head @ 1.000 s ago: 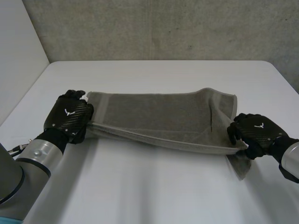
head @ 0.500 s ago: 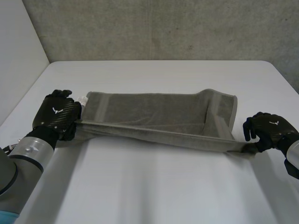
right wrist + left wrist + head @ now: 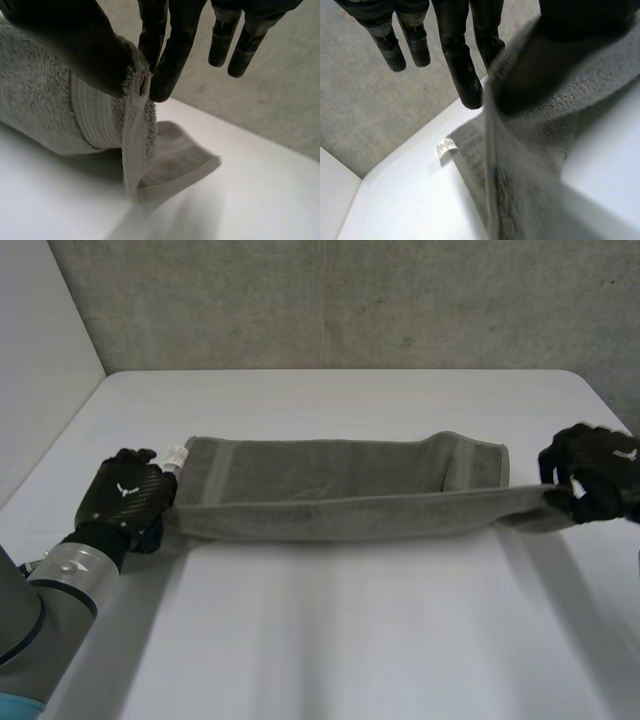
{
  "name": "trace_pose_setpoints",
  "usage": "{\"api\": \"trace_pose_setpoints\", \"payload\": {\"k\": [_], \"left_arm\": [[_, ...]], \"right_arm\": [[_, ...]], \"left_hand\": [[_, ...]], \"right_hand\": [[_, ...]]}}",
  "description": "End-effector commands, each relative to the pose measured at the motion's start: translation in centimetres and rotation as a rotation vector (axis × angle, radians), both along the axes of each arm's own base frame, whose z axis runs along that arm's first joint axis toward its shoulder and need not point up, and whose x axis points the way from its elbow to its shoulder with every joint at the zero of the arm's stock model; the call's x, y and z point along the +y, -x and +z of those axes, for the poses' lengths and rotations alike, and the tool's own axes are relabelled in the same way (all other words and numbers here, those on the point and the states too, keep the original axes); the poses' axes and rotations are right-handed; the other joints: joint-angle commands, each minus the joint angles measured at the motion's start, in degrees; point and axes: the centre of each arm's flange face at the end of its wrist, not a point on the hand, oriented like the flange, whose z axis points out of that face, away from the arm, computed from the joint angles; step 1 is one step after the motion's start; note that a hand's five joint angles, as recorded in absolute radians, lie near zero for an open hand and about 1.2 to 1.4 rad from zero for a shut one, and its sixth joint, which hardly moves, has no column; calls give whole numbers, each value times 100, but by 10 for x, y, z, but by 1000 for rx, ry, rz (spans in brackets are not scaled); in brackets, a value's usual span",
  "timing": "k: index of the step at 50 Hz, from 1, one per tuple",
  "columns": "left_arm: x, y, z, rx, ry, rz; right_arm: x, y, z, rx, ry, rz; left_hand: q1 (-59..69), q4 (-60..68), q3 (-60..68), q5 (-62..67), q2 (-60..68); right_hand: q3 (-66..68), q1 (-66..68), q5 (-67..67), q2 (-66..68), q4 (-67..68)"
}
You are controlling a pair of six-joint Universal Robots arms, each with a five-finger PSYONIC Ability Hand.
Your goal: Fold the towel.
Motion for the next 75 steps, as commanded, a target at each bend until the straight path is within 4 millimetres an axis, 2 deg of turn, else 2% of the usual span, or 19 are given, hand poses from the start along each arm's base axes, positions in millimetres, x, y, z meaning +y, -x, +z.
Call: {"api": "trace_pose_setpoints", "payload": {"k": [1,19,29,30,31,37,38,39,40,41,42,43,44,45,47,59,67,70,75], "left_arm": [[-3,-1,-22,-23,-69,23],[0,-2,-34,-51,-111,37],[4,-5,-31,-54,-110,42],[5,-6,-28,-53,-109,43],[6,-6,-23,-53,-107,42],[5,-6,7,-37,-45,43],[5,-5,23,-27,-5,39],[6,-3,40,-14,42,32],[6,-3,40,-14,43,32],[6,-3,58,3,90,30],[7,-3,77,24,143,29],[7,-3,78,24,144,29],[9,-4,95,39,198,30],[9,-4,96,39,199,30],[11,-7,116,54,269,40],[1,-13,122,45,260,65],[-8,-12,129,50,276,39],[-18,-8,111,40,214,16],[-32,-1,80,22,113,-8]], "right_arm": [[-4,-3,-24,30,-65,22],[-5,-2,-23,42,-56,24],[-17,19,-7,42,-7,-51],[-17,19,-7,42,-6,-51],[-17,20,-4,43,1,-52],[-12,16,17,48,28,-38],[-12,16,17,48,28,-38],[-10,15,31,52,57,-36],[-8,14,46,59,96,-30],[-8,14,46,59,97,-30],[-5,13,61,63,132,-23],[-2,10,73,66,160,-8],[-2,10,74,66,160,-8],[0,9,85,68,188,6],[2,7,94,70,208,20],[-4,8,139,101,274,28],[-6,7,136,102,263,35],[-9,7,129,96,240,37],[-28,-2,87,141,130,85]], "left_hand": [[-843,-336,-295,-946,-863],[-1314,-336,-295,-1418,-1334],[-1163,-336,-295,-1267,-1183],[-463,-336,-295,-567,-484],[1509,-336,-295,1405,1488],[1610,-336,-295,1507,1590],[1610,-336,-295,1507,1590],[1610,-336,-295,1507,1590],[1610,-336,-295,1507,1590],[1610,-336,-295,1507,1590],[1610,-336,-295,1507,1590],[1610,-336,-295,1507,1590],[1610,-336,-295,1507,1590],[1610,-336,-295,1507,1590],[1610,-336,-295,1507,1590],[1610,-336,-295,1507,1590],[1610,-336,-295,1507,1590],[1610,-336,-295,1507,1590],[1610,-336,-295,1507,1590]], "right_hand": [[-248,331,406,306,-437],[-248,331,406,306,-437],[-248,331,406,306,-437],[-248,331,406,306,-437],[-248,331,406,306,-437],[-248,331,406,306,-437],[-248,331,406,306,-437],[-248,331,406,306,-437],[-248,331,406,306,-437],[-248,331,406,306,-437],[-248,331,406,306,-437],[-248,331,406,306,-437],[-248,331,406,306,-437],[-248,331,406,306,-437],[-248,331,406,306,-437],[-248,331,406,306,-437],[-248,331,406,306,-437],[-248,331,406,306,-437],[-248,331,406,306,-437]]}}
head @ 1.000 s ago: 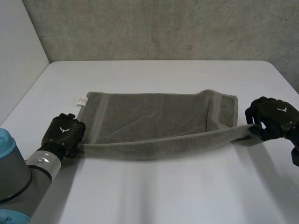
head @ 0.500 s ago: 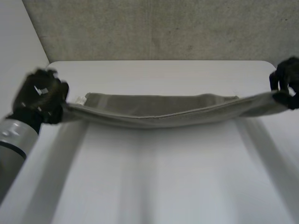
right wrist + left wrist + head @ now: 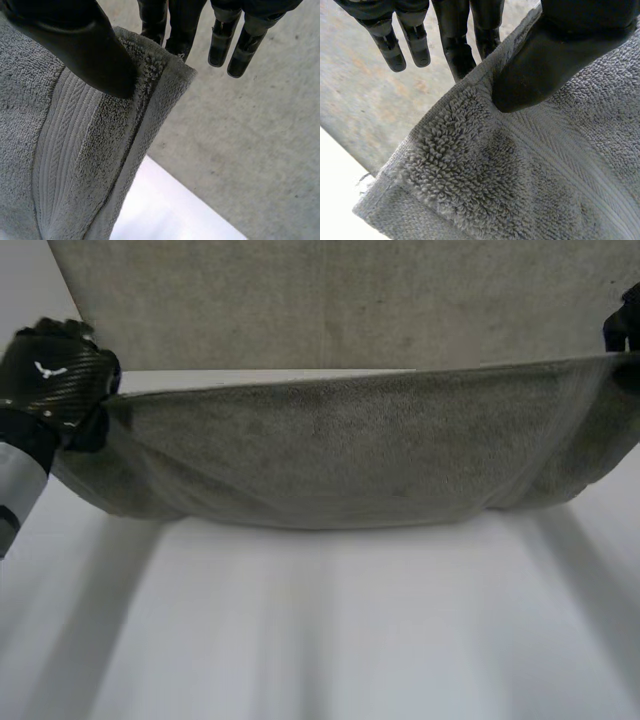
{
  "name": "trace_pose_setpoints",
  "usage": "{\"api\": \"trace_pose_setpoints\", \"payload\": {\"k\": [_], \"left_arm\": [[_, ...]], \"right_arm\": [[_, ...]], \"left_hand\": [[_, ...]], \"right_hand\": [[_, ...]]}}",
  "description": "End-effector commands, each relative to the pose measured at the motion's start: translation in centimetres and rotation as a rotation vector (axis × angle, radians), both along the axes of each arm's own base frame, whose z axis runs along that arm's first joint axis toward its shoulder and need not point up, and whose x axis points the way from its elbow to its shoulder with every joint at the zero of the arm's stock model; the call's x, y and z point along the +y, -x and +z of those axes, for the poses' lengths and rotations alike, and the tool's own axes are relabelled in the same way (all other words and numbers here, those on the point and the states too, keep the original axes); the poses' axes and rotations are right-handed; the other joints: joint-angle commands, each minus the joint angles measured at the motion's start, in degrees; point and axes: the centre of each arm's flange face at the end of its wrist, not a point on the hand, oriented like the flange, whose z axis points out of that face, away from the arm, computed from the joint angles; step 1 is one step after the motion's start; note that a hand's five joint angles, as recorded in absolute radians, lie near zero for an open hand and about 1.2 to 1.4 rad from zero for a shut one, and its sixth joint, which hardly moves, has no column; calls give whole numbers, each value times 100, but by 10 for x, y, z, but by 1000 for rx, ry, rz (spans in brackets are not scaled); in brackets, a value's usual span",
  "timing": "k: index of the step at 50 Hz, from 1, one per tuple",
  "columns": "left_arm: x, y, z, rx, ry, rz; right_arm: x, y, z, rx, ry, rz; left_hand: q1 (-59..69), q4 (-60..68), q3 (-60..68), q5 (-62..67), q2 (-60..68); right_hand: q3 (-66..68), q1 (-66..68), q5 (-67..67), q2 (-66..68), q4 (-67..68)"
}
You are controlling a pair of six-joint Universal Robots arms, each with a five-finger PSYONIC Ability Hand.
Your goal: Fold the towel.
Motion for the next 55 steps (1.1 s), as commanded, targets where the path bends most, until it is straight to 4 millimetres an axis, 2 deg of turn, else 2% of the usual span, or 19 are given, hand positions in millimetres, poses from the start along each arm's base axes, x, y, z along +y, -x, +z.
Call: {"api": "trace_pose_setpoints", "payload": {"k": [1,6,8,13,15,20,24,30,35,37,38,39,40,41,42,44,50,52,55], "left_arm": [[-25,10,-51,-30,-163,-35],[-45,16,-81,-49,-240,-45],[-57,25,-95,-56,-267,-62],[-76,34,-111,-62,-280,-73],[-96,39,-122,-62,-278,-74],[-113,50,-131,-63,-260,-92],[-121,55,-137,-62,-253,-99],[-123,65,-147,-65,-250,-121],[-123,67,-152,-64,-243,-126],[-123,67,-152,-62,-240,-126],[-123,67,-152,-63,-240,-123],[-123,67,-152,-63,-240,-123],[-123,66,-150,-63,-237,-115],[-123,65,-148,-60,-233,-111],[-123,65,-148,-60,-233,-111],[-121,64,-143,-59,-227,-108],[-112,57,-122,-53,-202,-98],[-102,54,-109,-48,-190,-97],[-88,50,-96,-39,-183,-97]], "right_arm": [[-19,-9,-44,46,-118,35],[-37,-8,-74,106,-186,10],[-47,-15,-93,130,-227,20],[-69,-21,-123,154,-286,12],[-78,-19,-133,157,-295,1],[-97,-21,-159,171,-299,-25],[-106,-31,-177,198,-297,-45],[-117,-31,-190,205,-287,-66],[-123,-31,-190,200,-250,-74],[-126,-30,-189,201,-235,-86],[-127,-29,-188,197,-226,-96],[-127,-29,-188,197,-226,-96],[-128,-29,-186,194,-215,-106],[-127,-29,-183,194,-208,-110],[-127,-29,-183,194,-208,-110],[-122,-35,-172,176,-192,-98],[-112,-33,-145,114,-159,-113],[-100,-32,-126,89,-127,-122],[-91,-31,-120,89,-119,-121]], "left_hand": [[578,-336,-296,362,258],[578,-336,-296,362,258],[578,-336,-296,362,258],[578,-336,-296,362,258],[578,-336,-296,362,258],[578,-336,-296,362,258],[578,-336,-296,362,258],[578,-336,-296,362,258],[578,-336,-296,362,258],[93,-336,-296,-124,-228],[-2239,-336,-296,-2455,-2559],[-2262,-336,-296,-2479,-2583],[-3778,-336,-296,-3994,-4098],[-4676,-336,-296,-4892,-4996],[-4685,-336,-296,-4901,-5005],[-6359,-336,-296,-6575,-6679],[-6350,-336,-296,-6566,-6670],[-6350,-336,-296,-6566,-6670],[-6350,-336,-296,-6566,-6670]], "right_hand": [[-248,331,401,287,-437],[-248,331,401,287,-437],[-248,331,401,287,-437],[-248,331,401,287,-437],[-248,331,401,287,-437],[-248,331,401,287,-437],[-248,331,401,287,-437],[-248,331,401,287,-437],[-248,331,401,287,-437],[-248,331,401,287,-437],[-248,-2078,-2008,-2121,-437],[-248,-2102,-2032,-2145,-437],[-248,-5283,-5213,-5326,-437],[-248,-6669,-6599,-6713,-437],[-248,-6669,-6599,-6713,-437],[-248,-6669,-6599,-6713,-437],[-248,-6669,-6599,-6713,-437],[-248,-6669,-6599,-6713,-437],[-248,-6669,-6599,-6713,-437]]}}
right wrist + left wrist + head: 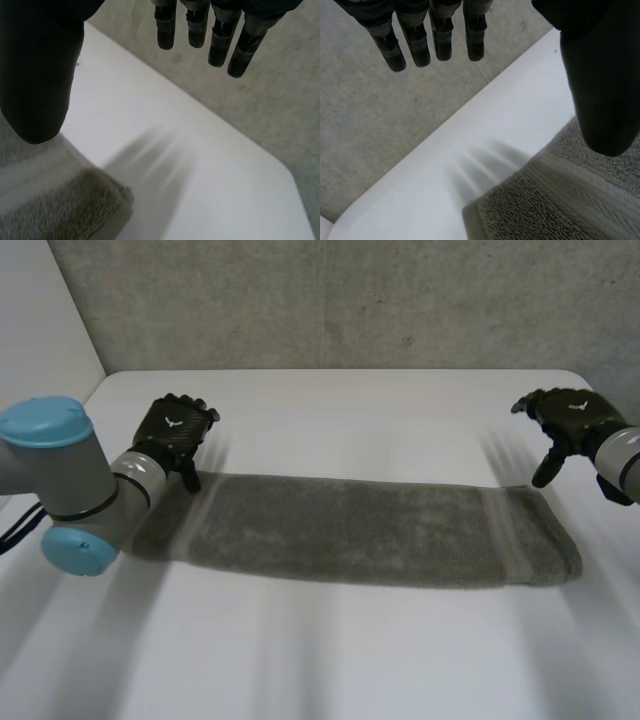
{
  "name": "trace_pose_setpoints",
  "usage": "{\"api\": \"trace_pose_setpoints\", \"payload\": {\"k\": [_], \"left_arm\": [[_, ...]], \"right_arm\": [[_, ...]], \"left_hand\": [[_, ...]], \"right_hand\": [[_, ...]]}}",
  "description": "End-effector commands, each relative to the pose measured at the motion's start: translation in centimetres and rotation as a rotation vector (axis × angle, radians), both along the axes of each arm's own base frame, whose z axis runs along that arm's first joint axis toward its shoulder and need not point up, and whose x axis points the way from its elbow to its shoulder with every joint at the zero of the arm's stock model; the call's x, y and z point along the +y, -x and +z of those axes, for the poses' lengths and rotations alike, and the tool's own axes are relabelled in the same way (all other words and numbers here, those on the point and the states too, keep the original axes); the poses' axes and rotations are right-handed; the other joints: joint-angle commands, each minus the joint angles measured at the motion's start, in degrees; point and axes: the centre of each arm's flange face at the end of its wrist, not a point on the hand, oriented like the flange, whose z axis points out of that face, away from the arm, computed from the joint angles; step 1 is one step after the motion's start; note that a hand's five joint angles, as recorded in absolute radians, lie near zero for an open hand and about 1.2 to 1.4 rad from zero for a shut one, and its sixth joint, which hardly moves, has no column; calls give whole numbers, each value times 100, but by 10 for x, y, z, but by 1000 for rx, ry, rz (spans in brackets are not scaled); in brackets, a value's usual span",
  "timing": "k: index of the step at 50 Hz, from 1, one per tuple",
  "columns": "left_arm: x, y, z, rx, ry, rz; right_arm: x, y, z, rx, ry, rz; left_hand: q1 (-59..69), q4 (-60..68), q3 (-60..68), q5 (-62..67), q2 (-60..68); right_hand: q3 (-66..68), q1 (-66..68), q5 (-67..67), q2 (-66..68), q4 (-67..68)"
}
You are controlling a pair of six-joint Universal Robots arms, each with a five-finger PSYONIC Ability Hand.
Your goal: Fold the towel.
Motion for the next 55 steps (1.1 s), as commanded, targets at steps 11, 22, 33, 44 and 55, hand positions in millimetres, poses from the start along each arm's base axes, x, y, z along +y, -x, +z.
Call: {"api": "trace_pose_setpoints", "payload": {"k": [11,22,33,44,55], "left_arm": [[84,-31,47,18,-3,20],[102,-34,31,43,-59,22],[102,-34,29,43,-65,24],[102,-35,28,42,-67,25],[100,-40,30,43,-63,47]], "right_arm": [[100,-2,11,40,-52,104],[119,19,-49,190,-183,147],[98,28,-74,203,-121,120],[90,34,-81,209,-132,101],[43,133,-40,228,-11,-172]], "left_hand": [[-592,-336,-295,-256,-397],[-592,-336,-295,-256,-397],[-592,-336,-295,-256,-397],[-592,-336,-295,-256,-397],[-592,-336,-295,-256,-397]], "right_hand": [[-248,-431,-371,-471,-437],[-248,-389,-329,-429,-437],[-248,2247,2307,2207,-437],[-248,6569,6629,6529,-437],[-248,6569,6629,6529,-437]]}}
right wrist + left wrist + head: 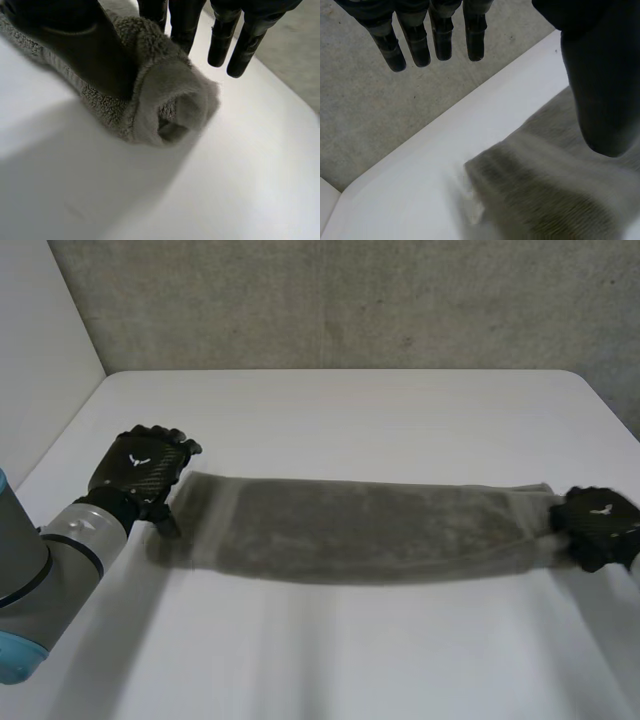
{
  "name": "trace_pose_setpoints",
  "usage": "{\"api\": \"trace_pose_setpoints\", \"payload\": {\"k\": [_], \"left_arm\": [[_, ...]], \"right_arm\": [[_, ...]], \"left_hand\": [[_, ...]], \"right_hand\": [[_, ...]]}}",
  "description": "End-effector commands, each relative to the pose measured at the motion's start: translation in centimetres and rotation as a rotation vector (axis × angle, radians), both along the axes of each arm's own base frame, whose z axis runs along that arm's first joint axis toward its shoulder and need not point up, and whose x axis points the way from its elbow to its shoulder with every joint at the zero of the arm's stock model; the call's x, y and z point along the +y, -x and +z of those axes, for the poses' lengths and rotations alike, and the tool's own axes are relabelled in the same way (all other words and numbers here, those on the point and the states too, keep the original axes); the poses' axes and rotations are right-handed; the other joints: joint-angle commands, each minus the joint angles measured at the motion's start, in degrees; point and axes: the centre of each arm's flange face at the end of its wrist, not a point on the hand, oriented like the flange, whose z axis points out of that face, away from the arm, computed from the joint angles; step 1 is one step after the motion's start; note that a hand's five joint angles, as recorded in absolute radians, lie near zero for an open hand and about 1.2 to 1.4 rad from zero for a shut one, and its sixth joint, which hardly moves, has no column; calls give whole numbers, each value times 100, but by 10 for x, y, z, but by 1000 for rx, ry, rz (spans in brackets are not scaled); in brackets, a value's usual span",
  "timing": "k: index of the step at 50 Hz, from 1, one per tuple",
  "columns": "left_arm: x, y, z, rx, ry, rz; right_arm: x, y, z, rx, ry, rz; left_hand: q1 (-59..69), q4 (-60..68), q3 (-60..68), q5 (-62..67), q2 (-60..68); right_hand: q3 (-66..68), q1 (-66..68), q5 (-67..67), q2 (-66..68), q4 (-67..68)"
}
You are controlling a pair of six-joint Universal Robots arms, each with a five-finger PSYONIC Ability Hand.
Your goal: Fold the towel.
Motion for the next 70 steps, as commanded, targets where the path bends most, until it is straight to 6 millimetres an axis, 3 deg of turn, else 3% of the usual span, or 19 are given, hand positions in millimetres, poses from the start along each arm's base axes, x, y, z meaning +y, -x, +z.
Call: {"api": "trace_pose_setpoints", "payload": {"k": [1,4,10,14,16,17,21,22,25,27,30,35,36,37,41,46,53,64,70], "left_arm": [[-2,-5,1,0,1,17],[-2,-6,0,0,0,20],[-1,-6,-1,-1,-5,20],[-1,-5,-1,-1,-3,19],[-1,-5,-1,-1,-3,19],[-1,-5,-1,-1,-3,17],[-1,-5,-1,-1,-3,17],[0,-4,-1,-1,-3,16],[0,-4,-1,-2,-3,16],[0,-3,0,-1,-2,13],[0,-3,0,0,-2,13],[0,-1,0,1,1,8],[1,0,1,1,2,4],[1,0,1,1,2,4],[4,9,5,5,20,-27],[7,23,12,16,60,-70],[13,47,24,69,90,-137],[45,111,19,177,18,-312],[65,143,3,217,-53,-397]], "right_arm": [[-31,68,30,32,109,-170],[-45,94,54,53,163,-212],[-56,93,107,37,177,-193],[-53,46,136,-14,216,-101],[-43,-13,152,-107,241,8],[-43,-13,153,-107,241,8],[-9,-103,156,-177,236,174],[7,-139,152,-182,241,248],[23,-172,142,-185,239,310],[54,-224,119,-185,234,401],[80,-260,82,-176,183,483],[100,-280,39,-143,101,538],[107,-285,21,-119,67,555],[107,-284,12,-104,45,541],[106,-280,12,-90,46,506],[105,-262,46,-125,80,463],[84,-194,84,-192,95,296],[81,-106,54,-205,-63,190],[85,-87,32,-177,-118,208]], "left_hand": [[-561,-336,-295,-256,-370],[-561,-336,-295,-256,-370],[-561,-336,-295,-256,-370],[-561,-336,-295,-256,-370],[-561,-336,-295,-256,-370],[-561,-336,-295,-256,-370],[-561,-336,-295,-256,-370],[-561,-336,-295,-256,-370],[-561,-336,-295,-256,-370],[-561,-336,-295,-256,-370],[-561,-336,-295,-256,-370],[-561,-336,-295,-256,-370],[-561,-336,-295,-256,-370],[-561,-336,-295,-256,-370],[-561,-336,-295,-256,-370],[-561,-336,-295,-256,-370],[-561,-336,-295,-256,-370],[-443,-336,-295,-139,-252],[-359,-336,-295,-54,-168]], "right_hand": [[-248,552,385,530,-437],[-248,552,385,530,-437],[-248,552,385,530,-437],[-248,552,385,530,-437],[-248,552,385,530,-437],[-248,552,385,530,-437],[-248,552,385,530,-437],[-248,552,385,530,-437],[-248,552,385,530,-437],[-248,552,385,530,-437],[-248,552,385,530,-437],[-248,20,-148,-3,-437],[-248,-4893,-5060,-4915,-437],[-248,-6448,-6615,-6470,-437],[-248,-6448,-6615,-6470,-437],[-248,-6448,-6615,-6470,-437],[-248,-6448,-6615,-6470,-437],[-248,-6448,-6615,-6470,-437],[-248,-6448,-6615,-6470,-437]]}}
